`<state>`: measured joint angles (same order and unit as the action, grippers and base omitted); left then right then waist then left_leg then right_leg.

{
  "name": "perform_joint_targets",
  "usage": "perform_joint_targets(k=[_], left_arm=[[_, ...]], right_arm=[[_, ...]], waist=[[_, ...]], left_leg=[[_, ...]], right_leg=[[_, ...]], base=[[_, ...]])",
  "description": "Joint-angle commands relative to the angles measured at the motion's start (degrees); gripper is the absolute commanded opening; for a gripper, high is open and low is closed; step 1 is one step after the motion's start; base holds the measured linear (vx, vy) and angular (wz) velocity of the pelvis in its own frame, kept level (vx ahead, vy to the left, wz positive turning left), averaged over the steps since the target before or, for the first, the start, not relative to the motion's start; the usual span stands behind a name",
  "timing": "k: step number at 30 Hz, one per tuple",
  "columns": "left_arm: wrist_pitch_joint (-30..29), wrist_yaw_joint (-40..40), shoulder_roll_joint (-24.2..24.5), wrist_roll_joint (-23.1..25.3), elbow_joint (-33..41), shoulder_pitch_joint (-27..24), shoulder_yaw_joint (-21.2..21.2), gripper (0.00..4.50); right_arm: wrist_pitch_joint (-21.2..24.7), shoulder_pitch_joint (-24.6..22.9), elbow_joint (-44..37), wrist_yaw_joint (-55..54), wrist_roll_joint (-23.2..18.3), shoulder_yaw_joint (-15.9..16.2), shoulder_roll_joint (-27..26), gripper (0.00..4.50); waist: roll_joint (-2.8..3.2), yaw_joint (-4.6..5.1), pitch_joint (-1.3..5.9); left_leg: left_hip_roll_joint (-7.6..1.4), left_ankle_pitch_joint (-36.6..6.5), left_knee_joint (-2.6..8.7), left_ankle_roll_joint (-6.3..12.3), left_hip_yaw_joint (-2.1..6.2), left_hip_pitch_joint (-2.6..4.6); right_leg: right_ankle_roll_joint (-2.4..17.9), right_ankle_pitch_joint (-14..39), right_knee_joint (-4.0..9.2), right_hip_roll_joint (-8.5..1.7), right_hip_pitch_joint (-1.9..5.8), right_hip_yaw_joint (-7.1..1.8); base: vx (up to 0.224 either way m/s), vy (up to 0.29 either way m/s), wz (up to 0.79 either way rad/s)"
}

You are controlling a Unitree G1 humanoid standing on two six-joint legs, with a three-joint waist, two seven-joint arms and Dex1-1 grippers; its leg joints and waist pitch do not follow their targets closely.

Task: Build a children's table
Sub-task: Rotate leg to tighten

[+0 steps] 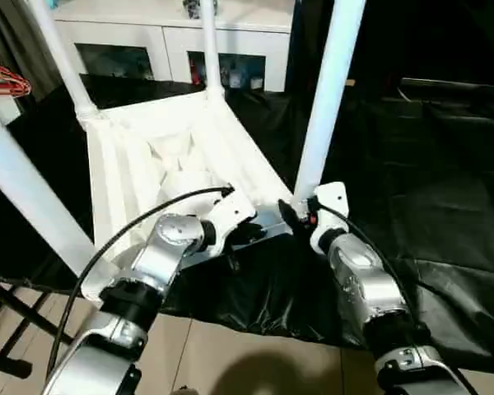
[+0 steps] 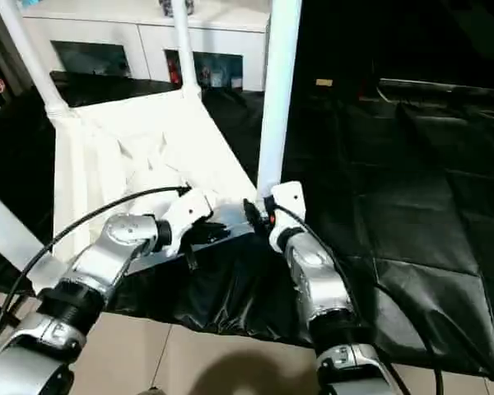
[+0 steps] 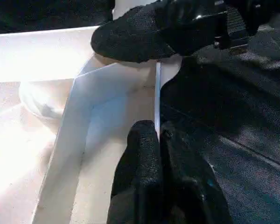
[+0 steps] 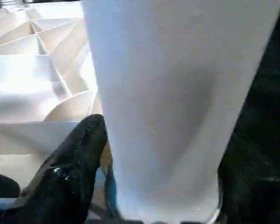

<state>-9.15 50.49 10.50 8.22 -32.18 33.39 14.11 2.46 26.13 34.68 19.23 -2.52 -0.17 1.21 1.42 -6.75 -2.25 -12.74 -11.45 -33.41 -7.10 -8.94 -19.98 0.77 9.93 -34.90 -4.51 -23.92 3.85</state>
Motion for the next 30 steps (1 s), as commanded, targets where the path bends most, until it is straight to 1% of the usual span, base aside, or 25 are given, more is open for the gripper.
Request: perform_joint_targets(k=[1, 2, 5, 6, 7, 8, 9, 10, 12, 13, 14, 15, 16, 17, 18, 19, 20, 22, 23, 25, 26, 27, 28, 29, 30], left_arm=[[2.6, 0.4, -3.2, -2.1, 4.1, 0.9, 2.1, 0.0], [2.7, 1.3, -2.8, -2.3, 4.3, 0.7, 2.1, 0.0], [3.5, 3.8, -1.4, -2.9, 4.6, 0.3, 2.3, 0.0], [4.4, 6.1, -0.1, -3.3, 4.6, 0.2, 2.5, 0.0], [4.9, 7.0, 0.5, -3.4, 4.5, 0.2, 2.6, 0.0], [5.5, 9.3, 1.6, -3.7, 4.4, 0.1, 2.8, 0.0], [5.5, 9.5, 1.8, -3.8, 4.4, 0.1, 2.8, 0.0], [6.6, 11.2, 2.8, -4.0, 4.3, 0.0, 3.1, 0.0], [6.9, 14.2, 3.8, -5.2, 4.7, -0.1, 2.9, 0.0], [7.2, 16.0, 4.4, -6.0, 4.9, -0.2, 2.7, 0.0], [7.2, 16.0, 4.4, -6.0, 4.9, -0.2, 2.7, 0.0], [7.3, 17.8, 5.0, -6.7, 5.1, -0.2, 2.6, 0.0], [7.8, 20.3, 6.1, -7.4, 5.2, -0.2, 2.7, 0.0], [8.0, 20.7, 6.3, -7.5, 5.2, -0.1, 2.7, 0.0], [8.1, 21.2, 6.6, -7.6, 5.1, -0.1, 2.8, 0.0], [8.5, 22.8, 7.5, -7.9, 4.8, 0.0, 3.1, 0.0], [8.8, 23.8, 7.9, -8.1, 4.6, 0.2, 3.1, 0.0], [9.3, 25.2, 8.6, -8.2, 4.1, 0.4, 3.2, 0.0], [9.5, 25.7, 8.9, -8.2, 3.9, 0.6, 3.3, 0.0], [10.2, 26.5, 9.6, -7.9, 3.1, 1.0, 3.3, 0.0], [10.8, 27.0, 10.0, -7.7, 2.4, 1.4, 3.2, 0.0], [11.0, 27.1, 10.1, -7.8, 2.0, 1.7, 3.1, 0.0], [11.1, 27.0, 10.2, -7.8, 1.8, 1.8, 3.0, 0.0], [11.1, 27.0, 10.3, -7.8, 1.6, 2.0, 2.9, 0.0], [11.1, 27.0, 10.3, -7.9, 1.4, 2.1, 2.8, 0.0]], right_arm=[[2.0, -1.8, 1.0, 6.5, 0.1, 5.8, -2.8, 3.67], [1.9, -2.1, 0.5, 7.4, -0.1, 6.0, -2.1, 3.76], [2.0, -2.9, -1.8, 11.3, -1.1, 6.6, 0.3, 3.76], [1.9, -3.6, -3.9, 15.8, -1.7, 7.7, 2.7, 3.76], [1.9, -3.9, -4.8, 17.8, -2.0, 8.2, 3.8, 3.76], [1.7, -4.7, -6.8, 22.2, -2.5, 9.3, 6.2, 3.76], [1.7, -4.8, -6.9, 22.7, -2.6, 9.4, 6.4, 3.76], [1.7, -5.5, -8.5, 26.5, -3.1, 10.0, 8.3, 3.76], [1.6, -5.9, -9.9, 30.8, -4.0, 10.4, 10.4, 3.76], [1.5, -6.2, -10.7, 33.3, -4.6, 10.6, 11.6, 3.76], [1.5, -6.2, -10.7, 33.3, -4.6, 10.6, 11.6, 3.76], [1.6, -6.4, -11.6, 35.9, -5.2, 10.8, 12.7, 3.76], [2.0, -6.7, -13.0, 39.8, -6.2, 11.2, 14.5, 3.76], [2.1, -6.7, -13.2, 40.6, -6.5, 11.4, 14.9, 3.76], [2.2, -6.7, -13.5, 41.4, -6.7, 11.5, 15.4, 3.76], [2.3, -6.7, -14.4, 44.1, -7.3, 11.9, 16.7, 3.76], [2.5, -6.7, -14.9, 45.6, -7.7, 12.1, 17.5, 3.76], [3.0, -6.6, -15.5, 47.8, -8.1, 12.4, 18.5, 3.76], [3.1, -6.5, -15.7, 48.7, -8.3, 12.5, 18.9, 3.76], [3.3, -6.4, -15.9, 50.5, -8.2, 13.1, 19.8, 3.76], [3.3, -6.3, -15.9, 51.6, -7.9, 13.6, 20.3, 3.76], [3.6, -6.3, -15.9, 52.0, -7.9, 13.8, 20.5, 3.76], [3.8, -6.3, -15.9, 52.1, -7.8, 13.9, 20.5, 3.62], [4.0, -6.2, -15.9, 52.3, -7.8, 14.1, 20.6, 3.62], [4.2, -6.2, -16.0, 52.5, -7.8, 14.2, 20.7, 3.52]], waist=[[-0.17, -0.24, 3.14], [-0.11, -0.23, 3.16], [-0.14, -0.3, 3.33], [-0.24, -0.31, 3.43], [-0.24, -0.48, 3.53], [-0.24, -0.48, 3.53], [-0.47, -0.53, 3.52], [-0.4, -0.57, 3.51], [-0.47, -0.79, 3.43], [-0.33, -1.02, 3.37], [-0.33, -1.19, 3.35], [-0.29, -1.48, 3.3], [0.1, -1.78, 3.32], [-0.04, -1.88, 3.26], [-0.1, -2.2, 3.32], [-0.11, -2.36, 3.31], [-0.1, -2.45, 3.33], [-0.43, -2.72, 3.31], [-0.36, -2.84, 3.35], [-0.39, -2.98, 3.38], [-0.63, -3.06, 3.37], [-0.62, -3.06, 3.42], [-0.61, -3.1, 3.41], [-0.56, -3.17, 3.45], [-0.59, -3.17, 3.39]], left_leg=[[0.27, -10.1, 4.37, 1.63, -0.59, -0.67], [0.27, -10.1, 4.35, 1.65, -0.59, -0.7], [0.23, -9.0, 4.16, 2.17, -0.57, -0.75], [0.27, -8.0, 4.01, 2.5, -0.61, -0.77], [0.27, -7.2, 3.87, 3.22, -0.6, -0.73], [0.28, -6.7, 3.77, 3.53, -0.67, -0.77], [0.38, -6.3, 3.68, 4.1, -0.7, -0.89], [0.24, -6.1, 3.69, 4.37, -0.78, -0.75], [0.19, -6.8, 3.64, 4.69, -0.84, -0.66], [0.11, -7.4, 3.66, 4.77, -0.91, -0.58], [0.03, -7.8, 3.69, 4.73, -0.93, -0.49], [-0.08, -8.3, 3.76, 4.56, -0.94, -0.46], [-0.21, -8.8, 3.73, 4.25, -0.95, -0.25], [-0.22, -9.3, 3.77, 4.21, -0.97, -0.23], [-0.34, -9.3, 3.71, 4.14, -0.99, -0.24], [-0.25, -9.3, 3.75, 4.03, -0.88, -0.43], [-0.25, -9.4, 3.71, 4.03, -0.9, -0.46], [-0.29, -9.0, 3.7, 4.05, -0.91, -0.47], [-0.28, -8.9, 3.65, 4.01, -0.88, -0.48], [-0.27, -8.4, 3.64, 3.94, -0.87, -0.51], [-0.27, -8.2, 3.64, 3.92, -0.89, -0.51], [-0.23, -7.8, 3.57, 3.98, -0.91, -0.54], [-0.22, -7.6, 3.54, 3.98, -0.91, -0.56], [-0.26, -7.5, 3.56, 3.94, -0.88, -0.52], [-0.29, -7.6, 3.59, 3.86, -0.88, -0.52]], right_leg=[[9.0, 12.7, 4.28, -3.02, 3.54, -2.21], [9.1, 12.3, 4.2, -3.01, 3.59, -2.21], [10.1, 8.8, 3.86, -2.96, 3.81, -2.21], [10.7, 6.6, 3.59, -2.91, 3.91, -2.22], [11.1, 4.6, 3.4, -2.79, 4.05, -2.15], [11.4, 3.5, 3.28, -2.81, 4.02, -2.21], [11.8, 2.5, 3.19, -2.79, 4.24, -2.15], [12.2, 2.4, 3.19, -2.9, 4.02, -2.19], [12.4, 3.7, 3.29, -2.86, 4.05, -2.15], [12.4, 5.0, 3.46, -2.92, 3.97, -2.17], [12.4, 5.7, 3.5, -2.93, 3.9, -2.17], [12.5, 6.7, 3.52, -2.92, 3.78, -2.17], [12.6, 7.5, 3.56, -2.93, 3.54, -2.18], [12.5, 7.9, 3.68, -2.87, 3.58, -2.18], [12.7, 7.3, 3.47, -2.87, 3.61, -2.24], [12.6, 7.4, 3.39, -2.87, 3.77, -2.15], [12.5, 7.5, 3.4, -2.91, 3.74, -2.16], [12.3, 7.7, 3.45, -2.94, 3.73, -2.17], [12.2, 7.7, 3.32, -2.97, 3.72, -2.17], [12.1, 7.7, 3.31, -3.02, 3.73, -2.18], [12.0, 8.2, 3.31, -3.05, 3.71, -2.17], [12.0, 8.0, 3.31, -3.03, 3.68, -2.17], [12.0, 7.9, 3.3, -3.05, 3.69, -2.16], [12.0, 7.9, 3.24, -3.06, 3.67, -2.14], [12.0, 8.0, 3.26, -3.03, 3.62, -2.14]], base=[[0.0, 0.0, 0.0], [0.0, 0.0, 0.0], [0.0, 0.0, 0.0], [0.0, 0.0, 0.0], [0.0, 0.0, 0.0], [0.0, 0.0, 0.0], [0.0, 0.0, 0.0], [0.0, 0.0, 0.0], [0.0, 0.0, 0.0], [0.0, 0.0, 0.0], [0.0, 0.0, 0.0], [0.0, 0.0, 0.0], [0.0, 0.0, 0.0], [0.0, 0.0, 0.0], [0.0, 0.0, 0.0], [0.0, 0.0, 0.0], [0.0, 0.0, 0.0], [0.0, 0.0, 0.0], [0.0, 0.0, 0.0], [0.0, 0.0, 0.0], [0.0, 0.0, 0.0], [0.0, 0.0, 0.0], [0.0, 0.0, 0.0], [0.0, 0.0, 0.0], [0.0, 0.0, 0.0]])
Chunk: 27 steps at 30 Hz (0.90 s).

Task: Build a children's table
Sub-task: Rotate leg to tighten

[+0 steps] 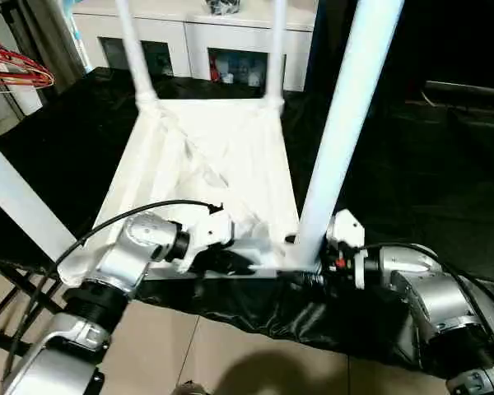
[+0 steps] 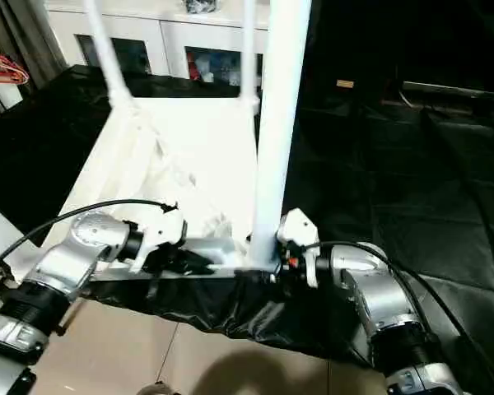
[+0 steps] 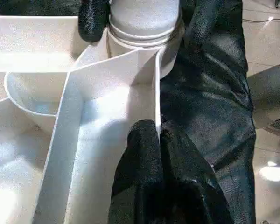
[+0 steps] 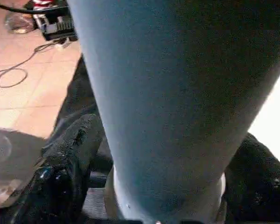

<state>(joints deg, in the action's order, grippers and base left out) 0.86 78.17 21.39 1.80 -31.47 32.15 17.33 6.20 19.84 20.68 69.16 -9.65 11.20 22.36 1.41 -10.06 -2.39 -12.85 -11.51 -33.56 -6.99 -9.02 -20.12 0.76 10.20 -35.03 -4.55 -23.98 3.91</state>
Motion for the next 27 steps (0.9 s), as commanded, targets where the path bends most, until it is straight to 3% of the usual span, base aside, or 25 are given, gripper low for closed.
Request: perform_joint_targets(k=[1, 3, 11, 13, 14, 15, 17, 23, 24, 27], left_arm=[[1.2, -0.6, -0.5, -1.6, 0.5, 3.5, -0.4, 0.0], [1.4, -0.5, -0.5, -1.7, 0.0, 3.8, -0.5, 0.0], [0.6, -0.4, -1.0, -2.3, 0.4, 3.4, -1.0, 0.0], [0.4, -1.4, -1.4, -2.3, 0.5, 3.3, -1.2, 0.0], [-0.1, -3.7, -2.1, -1.6, 0.3, 3.3, -1.2, 0.0], [-0.6, -5.5, -2.8, -1.2, 0.2, 3.3, -1.4, 0.0], [-1.2, -6.9, -3.4, -0.9, 0.1, 3.3, -1.6, 0.0], [-5.7, -17.2, -8.4, 1.5, 0.3, 3.1, -2.0, 0.0], [-6.2, -18.9, -9.4, 1.9, 0.4, 3.0, -1.9, 0.0], [-7.5, -22.1, -11.4, 2.7, 0.7, 3.1, -1.4, 0.0]], right_arm=[[0.7, 0.1, -2.0, 2.9, -0.9, 3.0, -0.4, 3.52], [0.8, 0.1, -2.1, 3.2, -1.0, 3.2, -0.3, 3.22], [1.2, -1.1, -2.2, 3.2, -1.4, 3.2, -1.3, 2.75], [0.9, -1.2, -1.9, 2.1, -1.6, 2.8, -2.0, 2.68], [-0.1, -1.2, -1.1, -0.8, -2.1, 1.3, -3.8, 2.66], [-0.3, -1.2, -0.6, -2.8, -2.5, 0.4, -5.0, 2.65], [-0.4, -1.2, -0.2, -4.4, -2.6, -0.2, -6.0, 2.65], [-1.1, -1.4, 3.3, -19.4, 1.5, -1.7, -12.5, 2.63], [-0.6, -1.3, 4.0, -22.4, 2.4, -2.0, -13.8, 2.62], [-0.8, -0.8, 6.0, -28.4, 4.1, -2.8, -16.9, 2.62]], waist=[[-0.61, 0.13, 3.55], [-0.51, -0.02, 3.56], [-0.56, -0.8, 3.71], [-0.13, -0.96, 3.67], [-0.34, -0.99, 3.69], [-0.05, -1.02, 3.63], [-0.12, -0.96, 3.63], [-0.23, -0.17, 3.42], [0.13, 0.19, 3.41], [0.32, 0.95, 3.35]], left_leg=[[-0.17, -7.6, 3.73, 3.71, -0.81, -0.35], [-0.14, -7.6, 3.7, 3.54, -0.82, -0.34], [-0.16, -6.7, 3.54, 3.69, -0.79, -0.39], [-0.16, -7.3, 3.55, 3.39, -0.78, -0.4], [-0.16, -7.8, 3.61, 3.13, -0.76, -0.34], [-0.21, -8.3, 3.65, 2.79, -0.75, -0.37], [-0.12, -9.1, 3.79, 2.14, -0.63, -0.35], [0.1, -9.9, 4.17, 0.66, -0.56, -0.29], [0.15, -10.5, 4.19, 0.53, -0.58, -0.18], [0.29, -11.0, 4.33, 0.32, -0.48, -0.3]], right_leg=[[11.9, 7.9, 3.39, -2.97, 3.66, -2.2], [11.9, 8.0, 3.39, -2.98, 3.64, -2.22], [12.0, 6.9, 3.18, -3.03, 3.68, -2.21], [12.0, 7.5, 3.31, -3.06, 3.57, -2.24], [11.9, 7.8, 3.32, -3.04, 3.65, -2.21], [11.8, 8.0, 3.39, -3.07, 3.49, -2.28], [11.5, 9.3, 3.49, -3.12, 3.62, -2.18], [9.5, 13.7, 4.12, -3.23, 3.61, -2.24], [9.2, 14.6, 4.38, -3.16, 3.47, -2.24], [8.5, 16.1, 4.58, -3.08, 3.5, -2.14]], base=[[0.0, 0.0, 0.0], [0.0, 0.0, 0.0], [0.0, 0.0, 0.0], [0.0, 0.0, 0.0], [0.0, 0.0, 0.0], [0.0, 0.0, 0.0], [0.0, 0.0, 0.0], [0.0, 0.0, 0.0], [0.0, 0.0, 0.0], [0.0, 0.0, 0.0]])
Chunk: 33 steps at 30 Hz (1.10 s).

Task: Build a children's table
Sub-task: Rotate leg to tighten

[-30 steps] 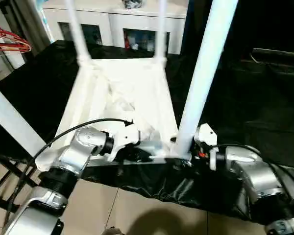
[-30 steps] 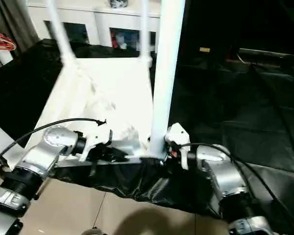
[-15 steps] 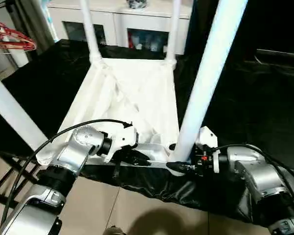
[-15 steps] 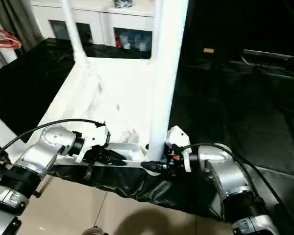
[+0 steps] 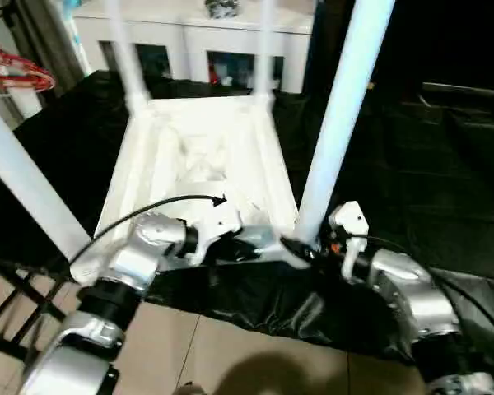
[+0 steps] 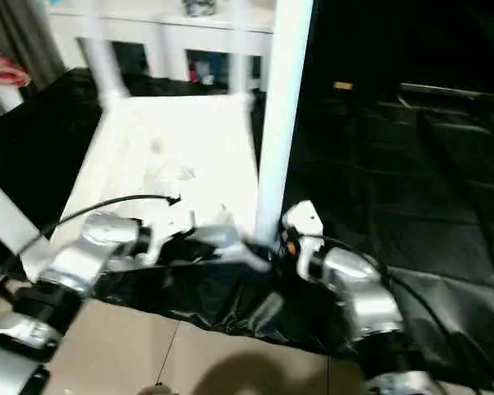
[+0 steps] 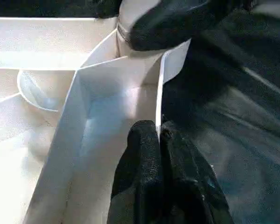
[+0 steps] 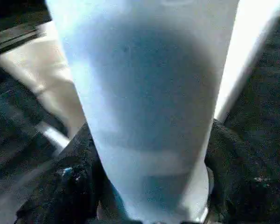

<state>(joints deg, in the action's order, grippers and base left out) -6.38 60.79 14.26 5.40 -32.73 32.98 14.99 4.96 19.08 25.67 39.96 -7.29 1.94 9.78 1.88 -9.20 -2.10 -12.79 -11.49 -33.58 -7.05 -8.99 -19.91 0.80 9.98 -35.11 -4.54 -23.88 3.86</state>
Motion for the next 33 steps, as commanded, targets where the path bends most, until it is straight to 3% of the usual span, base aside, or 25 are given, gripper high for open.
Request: perform_joint_targets(k=[1, 2, 3, 4, 6, 11, 12, 14, 18, 25, 33], left_arm=[[-0.6, -6.7, -5.3, -0.2, 1.7, 2.5, 1.1, 0.0], [-0.7, -6.9, -5.4, -0.2, 1.7, 2.5, 1.1, 0.0], [-1.8, -12.5, -8.4, 1.6, 1.0, 3.0, 1.0, 0.0], [-1.9, -13.2, -8.8, 1.9, 0.9, 3.0, 1.1, 0.0], [-2.2, -16.0, -10.3, 2.7, 0.4, 3.3, 1.1, 0.0], [-2.5, -18.0, -11.9, 2.9, 0.5, 3.2, 1.2, 0.0], [-2.4, -17.4, -11.6, 2.8, 0.8, 2.9, 1.3, 0.0], [-2.2, -16.0, -11.1, 2.7, 1.6, 2.3, 1.3, 0.0], [-1.6, -13.6, -9.3, 2.4, 2.6, 1.5, 1.5, 0.0], [1.6, -5.0, -4.6, 0.0, 3.9, 0.7, 1.9, 0.0], [5.2, 4.5, 0.4, -2.5, 3.9, 0.4, 1.9, 0.0]], right_arm=[[0.8, 0.6, 2.3, -2.7, 2.3, 5.9, -5.7, 2.62], [0.8, 0.7, 2.4, -3.0, 2.4, 5.8, -5.9, 2.62], [1.3, 2.5, 6.0, -12.2, 4.1, 4.6, -9.3, 2.62], [1.3, 2.8, 6.7, -13.6, 4.4, 4.4, -9.7, 2.62], [1.3, 4.1, 9.2, -18.9, 5.6, 3.5, -11.3, 2.62], [0.0, 5.9, 11.9, -22.8, 6.2, 1.9, -13.0, 2.62], [-0.3, 5.8, 11.4, -21.4, 5.7, 1.8, -12.8, 2.97], [-0.6, 5.4, 10.5, -19.2, 5.2, 1.9, -12.5, 3.34], [-1.0, 4.5, 7.7, -14.6, 4.5, 3.4, -10.2, 3.61], [-1.9, 2.1, 1.6, 1.1, 2.9, 6.8, -1.3, 3.61], [-0.8, 0.5, -4.3, 18.4, -2.1, 7.7, 6.5, 3.61]], waist=[[-0.21, 0.2, 3.04], [-0.09, 0.45, 3.03], [-0.07, 0.67, 3.0], [0.02, 1.03, 2.91], [-0.21, 1.29, 2.94], [-0.16, 1.3, 3.19], [-0.39, 1.29, 3.24], [-0.27, 1.34, 3.15], [-0.11, 1.31, 3.22], [-0.16, 1.15, 3.5], [-0.2, 0.78, 3.18]], left_leg=[[0.28, -11.3, 4.39, 0.4, -0.51, -0.54], [0.29, -11.6, 4.47, 0.27, -0.49, -0.51], [0.25, -12.1, 4.54, 0.29, -0.45, -0.49], [0.28, -12.4, 4.6, -0.18, -0.45, -0.47], [0.45, -13.0, 4.65, -0.12, -0.44, -0.31], [0.45, -11.1, 4.48, 0.69, -0.46, -0.66], [0.46, -10.3, 4.4, 1.03, -0.5, -0.75], [0.41, -10.4, 4.44, 1.26, -0.54, -0.71], [0.34, -10.9, 4.44, 1.63, -0.49, -0.72], [0.43, -7.2, 3.86, 3.36, -0.62, -0.87], [-0.02, -10.0, 3.99, 4.13, -0.78, -0.52]], right_leg=[[8.2, 16.9, 4.75, -3.08, 3.43, -2.08], [8.0, 17.5, 4.83, -3.05, 3.35, -2.11], [7.8, 18.0, 4.92, -3.06, 3.33, -2.09], [7.8, 18.6, 5.01, -3.05, 3.22, -2.09], [7.0, 20.5, 5.31, -2.99, 3.23, -1.99], [7.2, 16.5, 4.92, -2.94, 3.33, -2.11], [7.6, 14.8, 4.73, -2.93, 3.4, -2.14], [7.9, 14.2, 4.71, -2.85, 3.32, -2.13], [8.3, 13.0, 4.65, -2.91, 3.55, -2.16], [11.0, 4.3, 3.73, -2.75, 4.0, -2.14], [11.7, 8.9, 4.11, -2.78, 3.68, -2.11]], base=[[0.0, 0.0, 0.0], [0.0, 0.0, 0.0], [0.0, 0.0, 0.0], [0.0, 0.0, 0.0], [0.0, 0.0, 0.0], [0.0, 0.0, 0.0], [0.0, 0.0, 0.0], [0.0, 0.0, 0.0], [0.0, 0.0, 0.0], [0.0, 0.0, 0.0], [0.0, 0.0, 0.0]])
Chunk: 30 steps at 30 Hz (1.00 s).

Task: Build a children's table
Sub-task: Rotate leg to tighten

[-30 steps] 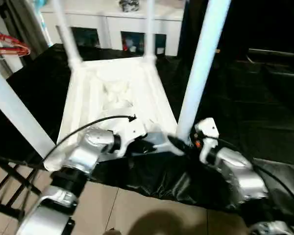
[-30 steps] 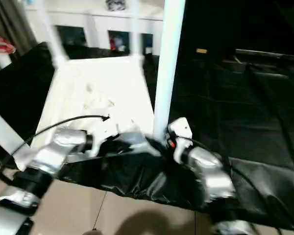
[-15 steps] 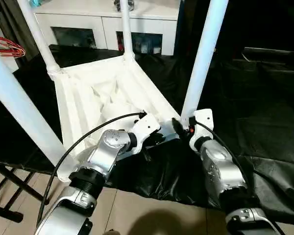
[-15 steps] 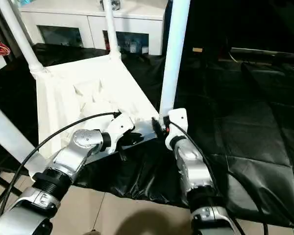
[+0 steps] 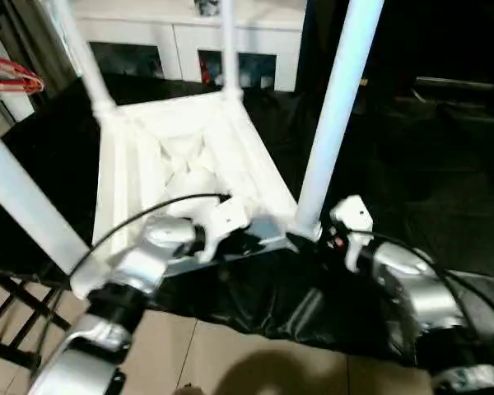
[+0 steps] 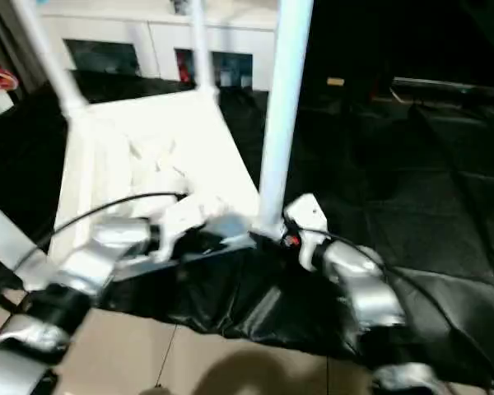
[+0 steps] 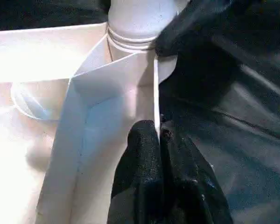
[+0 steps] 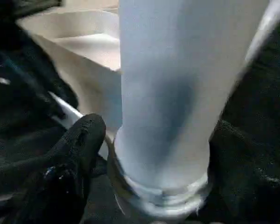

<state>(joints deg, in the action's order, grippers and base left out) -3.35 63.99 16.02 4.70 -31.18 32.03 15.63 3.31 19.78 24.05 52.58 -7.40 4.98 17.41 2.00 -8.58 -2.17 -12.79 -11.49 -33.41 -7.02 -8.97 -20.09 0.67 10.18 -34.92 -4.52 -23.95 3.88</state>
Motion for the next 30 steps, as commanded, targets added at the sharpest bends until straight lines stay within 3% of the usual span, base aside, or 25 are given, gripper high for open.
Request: perform_joint_targets(k=[1, 3, 7, 9, 13, 21, 25, 30], left_arm=[[2.6, 2.6, -0.8, -2.2, 2.1, 1.3, 1.2, 0.0], [3.1, 5.1, 0.5, -3.0, 1.9, 1.5, 1.1, 0.0], [4.7, 8.3, 2.6, -3.1, 0.0, 2.5, 1.1, 0.0], [5.0, 8.6, 2.8, -3.0, -0.5, 2.7, 1.1, 0.0], [6.2, 8.9, 3.6, -2.5, -2.3, 3.6, 1.1, 0.0], [7.0, 8.7, 3.7, -2.5, -4.0, 4.1, 1.0, 0.0], [7.4, 8.0, 3.4, -2.4, -4.8, 4.3, 1.1, 0.0], [7.5, 7.6, 3.7, -2.3, -5.1, 4.2, 0.8, 0.0]], right_arm=[[1.1, -0.2, -3.1, 7.6, -2.5, 4.9, -0.4, 3.61], [1.7, -0.1, -3.7, 10.5, -3.2, 5.3, 1.1, 3.61], [3.3, 0.1, -4.8, 15.3, -4.4, 5.6, 3.1, 3.61], [3.4, 0.0, -4.9, 16.0, -4.4, 5.9, 3.4, 3.61], [3.4, -0.2, -4.6, 17.1, -3.6, 6.9, 4.2, 3.61], [3.8, -0.2, -4.4, 18.4, -2.8, 8.3, 5.1, 2.98], [3.1, -0.3, -3.5, 18.3, -2.3, 8.6, 5.2, 2.61], [3.1, -0.5, -3.7, 18.0, -2.4, 8.9, 5.2, 2.44]], waist=[[-0.2, -0.01, 3.26], [-0.03, -0.14, 3.34], [-0.5, -0.44, 3.39], [-0.35, -0.67, 3.36], [-0.92, -0.86, 3.36], [-0.75, -1.3, 3.36], [-0.96, -1.43, 3.35], [-0.67, -1.57, 3.42]], left_leg=[[-0.08, -9.9, 3.8, 4.1, -0.78, -0.39], [-0.16, -9.6, 3.73, 4.13, -0.74, -0.44], [-0.17, -9.1, 3.66, 4.16, -0.83, -0.42], [-0.17, -9.1, 3.65, 3.99, -0.8, -0.44], [-0.13, -8.7, 3.7, 3.43, -0.84, -0.38], [-0.12, -7.8, 3.59, 3.5, -0.81, -0.52], [-0.08, -7.9, 3.6, 3.42, -0.82, -0.51], [-0.14, -7.9, 3.57, 3.25, -0.77, -0.46]], right_leg=[[11.9, 8.7, 3.84, -2.78, 3.8, -2.14], [12.1, 7.9, 3.7, -2.81, 3.75, -2.13], [12.5, 7.2, 3.59, -2.82, 3.76, -2.12], [12.3, 8.1, 3.62, -2.89, 3.74, -2.13], [11.5, 9.5, 3.7, -2.98, 3.7, -2.19], [11.2, 9.2, 3.58, -3.0, 3.69, -2.18], [11.0, 10.0, 3.63, -3.01, 3.69, -2.16], [11.1, 9.5, 3.54, -3.03, 3.67, -2.16]], base=[[0.0, 0.0, 0.0], [0.0, 0.0, 0.0], [0.0, 0.0, 0.0], [0.0, 0.0, 0.0], [0.0, 0.0, 0.0], [0.0, 0.0, 0.0], [0.0, 0.0, 0.0], [0.0, 0.0, 0.0]])
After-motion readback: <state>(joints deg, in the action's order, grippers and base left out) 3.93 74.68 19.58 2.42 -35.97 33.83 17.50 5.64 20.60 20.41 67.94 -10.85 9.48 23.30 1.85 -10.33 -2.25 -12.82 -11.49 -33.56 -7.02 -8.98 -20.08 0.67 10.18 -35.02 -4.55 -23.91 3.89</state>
